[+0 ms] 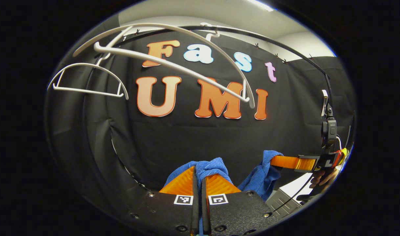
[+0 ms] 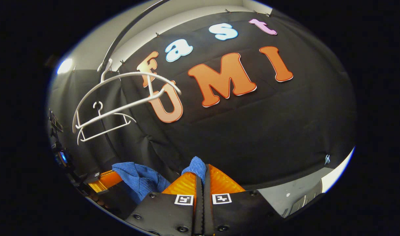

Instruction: Grasp the clothes on the hanger with both hands and then place them into the laundry hamper below.

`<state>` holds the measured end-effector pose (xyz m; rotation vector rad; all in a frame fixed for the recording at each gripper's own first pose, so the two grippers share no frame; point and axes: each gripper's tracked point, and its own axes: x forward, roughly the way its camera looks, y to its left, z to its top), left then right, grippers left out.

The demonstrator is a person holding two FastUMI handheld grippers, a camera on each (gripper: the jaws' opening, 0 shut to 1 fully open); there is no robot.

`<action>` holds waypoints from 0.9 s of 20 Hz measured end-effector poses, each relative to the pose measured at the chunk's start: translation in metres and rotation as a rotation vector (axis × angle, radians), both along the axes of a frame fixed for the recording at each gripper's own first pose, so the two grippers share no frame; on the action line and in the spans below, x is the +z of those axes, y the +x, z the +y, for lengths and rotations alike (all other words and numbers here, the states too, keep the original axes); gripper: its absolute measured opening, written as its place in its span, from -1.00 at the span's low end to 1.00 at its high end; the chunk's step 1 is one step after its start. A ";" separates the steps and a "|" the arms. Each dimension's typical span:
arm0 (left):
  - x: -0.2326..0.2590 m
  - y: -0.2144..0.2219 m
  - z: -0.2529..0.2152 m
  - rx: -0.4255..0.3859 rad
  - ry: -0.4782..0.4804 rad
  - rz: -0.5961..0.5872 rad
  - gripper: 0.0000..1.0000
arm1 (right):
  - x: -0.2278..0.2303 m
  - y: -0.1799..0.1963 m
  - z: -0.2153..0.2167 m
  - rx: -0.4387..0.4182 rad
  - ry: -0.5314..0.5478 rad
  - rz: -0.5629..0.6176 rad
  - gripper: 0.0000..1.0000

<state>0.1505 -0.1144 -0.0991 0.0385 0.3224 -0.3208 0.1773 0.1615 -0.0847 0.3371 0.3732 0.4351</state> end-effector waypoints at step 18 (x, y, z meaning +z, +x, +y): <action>-0.298 -0.077 -0.008 0.019 0.086 0.492 -0.92 | -0.292 -0.066 -0.057 -0.080 -0.214 0.299 -0.84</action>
